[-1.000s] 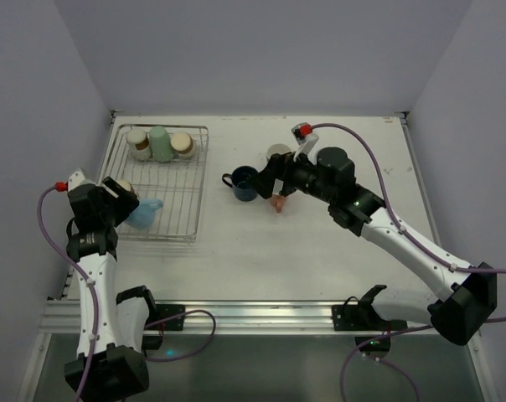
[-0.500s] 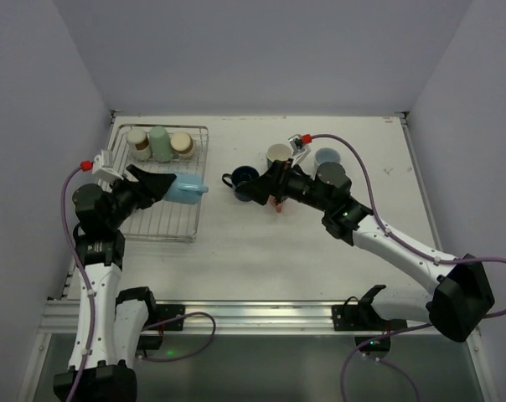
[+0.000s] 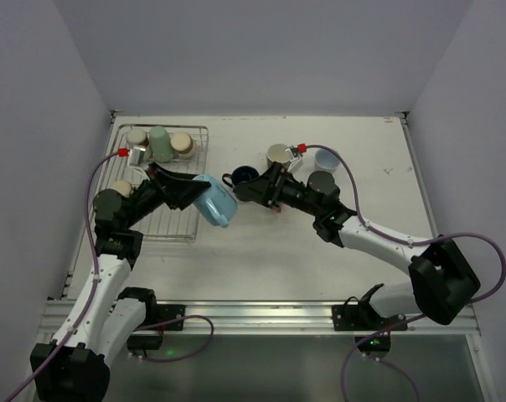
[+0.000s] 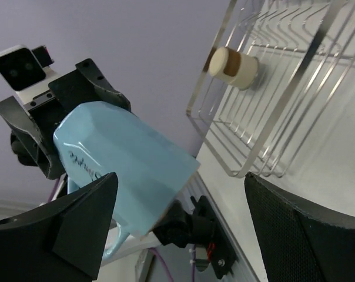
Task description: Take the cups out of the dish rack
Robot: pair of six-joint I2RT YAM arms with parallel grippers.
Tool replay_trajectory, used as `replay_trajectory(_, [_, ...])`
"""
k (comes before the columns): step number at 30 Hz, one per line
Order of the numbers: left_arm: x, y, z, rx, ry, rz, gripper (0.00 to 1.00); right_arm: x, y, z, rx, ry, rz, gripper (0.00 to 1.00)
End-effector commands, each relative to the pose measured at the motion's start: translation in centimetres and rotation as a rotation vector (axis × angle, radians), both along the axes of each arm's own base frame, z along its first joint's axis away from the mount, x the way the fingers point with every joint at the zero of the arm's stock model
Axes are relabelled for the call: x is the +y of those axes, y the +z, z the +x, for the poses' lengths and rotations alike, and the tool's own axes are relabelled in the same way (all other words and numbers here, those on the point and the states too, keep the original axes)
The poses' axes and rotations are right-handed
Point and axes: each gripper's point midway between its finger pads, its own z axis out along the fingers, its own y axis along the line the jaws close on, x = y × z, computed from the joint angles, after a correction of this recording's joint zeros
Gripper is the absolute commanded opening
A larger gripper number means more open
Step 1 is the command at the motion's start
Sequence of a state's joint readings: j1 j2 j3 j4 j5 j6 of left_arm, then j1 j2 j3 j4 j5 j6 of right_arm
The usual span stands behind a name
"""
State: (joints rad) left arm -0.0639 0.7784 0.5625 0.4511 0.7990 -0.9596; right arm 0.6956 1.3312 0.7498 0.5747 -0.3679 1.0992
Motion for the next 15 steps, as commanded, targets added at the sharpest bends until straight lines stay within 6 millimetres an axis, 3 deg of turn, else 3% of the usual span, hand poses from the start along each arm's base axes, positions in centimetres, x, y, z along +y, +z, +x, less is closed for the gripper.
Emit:
replay_trajectory(1, [-1.6, 4.2, -2.2, -0.194, -0.094, -0.047, 0.00, 1.1, 5.0, -2.2, -0.108, 0.151, 0.184, 0.90])
replay_trajectory(3, [-2.3, 4.0, -2.3, -0.190, -0.115, -0.054, 0.00, 1.5, 5.0, -2.6, -0.084, 0.194, 0.220, 0.87])
replay_trajectory(4, [-2.4, 4.0, -2.3, -0.192, -0.118, -0.056, 0.00, 1.4, 6.3, -3.2, -0.124, 0.219, 0.272, 0.81])
replay_trajectory(9, [-3.4, 3.7, -2.1, -0.185, -0.106, -0.088, 0.00, 1.6, 6.8, -4.5, -0.089, 0.290, 0.341, 0.78])
replay_trajectory(12, [-3.7, 2.7, -0.9, -0.143, -0.034, -0.116, 0.00, 1.6, 5.7, -4.5, -0.106, 0.229, 0.301, 0.82])
replay_trajectory(15, [-4.9, 0.7, 0.0, -0.101, -0.030, -0.109, 0.00, 1.1, 2.4, -4.3, -0.110, 0.180, 0.202, 0.91])
